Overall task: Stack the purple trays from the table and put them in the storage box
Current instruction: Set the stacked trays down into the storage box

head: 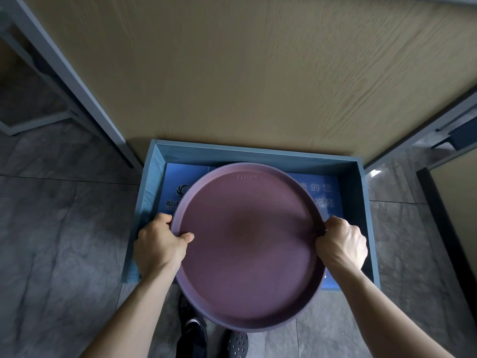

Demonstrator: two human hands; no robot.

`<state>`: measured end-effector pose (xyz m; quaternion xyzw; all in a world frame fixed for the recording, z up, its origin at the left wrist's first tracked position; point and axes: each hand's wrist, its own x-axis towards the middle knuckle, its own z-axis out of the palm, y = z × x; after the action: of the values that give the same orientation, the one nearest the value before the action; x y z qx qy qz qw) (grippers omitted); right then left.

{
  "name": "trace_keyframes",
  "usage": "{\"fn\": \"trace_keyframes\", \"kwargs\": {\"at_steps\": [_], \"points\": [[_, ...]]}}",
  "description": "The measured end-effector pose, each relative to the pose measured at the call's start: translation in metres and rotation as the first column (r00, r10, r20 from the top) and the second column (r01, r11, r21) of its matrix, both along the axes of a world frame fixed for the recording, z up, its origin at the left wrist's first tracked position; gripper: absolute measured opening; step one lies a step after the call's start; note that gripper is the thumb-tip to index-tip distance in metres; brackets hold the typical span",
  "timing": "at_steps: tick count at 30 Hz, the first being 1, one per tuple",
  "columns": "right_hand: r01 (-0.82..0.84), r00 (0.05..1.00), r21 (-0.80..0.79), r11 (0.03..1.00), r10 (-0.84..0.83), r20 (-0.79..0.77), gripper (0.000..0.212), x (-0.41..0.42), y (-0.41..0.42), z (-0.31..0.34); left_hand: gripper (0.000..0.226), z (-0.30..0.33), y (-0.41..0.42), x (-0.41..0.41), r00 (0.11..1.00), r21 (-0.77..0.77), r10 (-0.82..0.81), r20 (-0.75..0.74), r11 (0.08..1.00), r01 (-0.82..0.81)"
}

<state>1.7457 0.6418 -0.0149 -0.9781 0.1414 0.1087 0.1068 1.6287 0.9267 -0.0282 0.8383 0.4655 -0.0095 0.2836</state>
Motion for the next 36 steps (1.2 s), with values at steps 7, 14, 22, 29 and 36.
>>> {"fn": "trace_keyframes", "kwargs": {"at_steps": [7, 14, 22, 29, 36], "points": [[-0.009, 1.000, -0.001, 1.000, 0.009, 0.005, 0.027, 0.001, -0.001, -0.001, 0.048, 0.000, -0.003, 0.000, 0.997, 0.066, -0.061, -0.046, 0.996, 0.064], [-0.003, 1.000, 0.000, 1.000, 0.003, 0.004, 0.025, 0.001, -0.003, -0.002, 0.082, 0.004, -0.001, -0.003, 0.981, 0.185, -0.180, -0.078, 0.964, 0.192], [0.010, 1.000, 0.006, 1.000, -0.010, 0.010, 0.029, -0.002, -0.004, -0.004, 0.100, 0.011, -0.015, 0.000, 0.921, 0.238, -0.386, -0.052, 0.891, 0.387], [-0.455, 0.886, 0.004, 0.890, 0.453, 0.097, 0.098, -0.042, 0.005, -0.019, 0.127, -0.012, -0.048, -0.011, 0.701, 0.084, -0.695, -0.158, 0.698, 0.711], [-0.602, 0.797, 0.052, 0.797, 0.604, -0.023, 0.105, -0.055, 0.020, -0.036, 0.135, -0.016, -0.051, -0.011, 0.701, 0.115, -0.689, -0.183, 0.694, 0.711]]}}
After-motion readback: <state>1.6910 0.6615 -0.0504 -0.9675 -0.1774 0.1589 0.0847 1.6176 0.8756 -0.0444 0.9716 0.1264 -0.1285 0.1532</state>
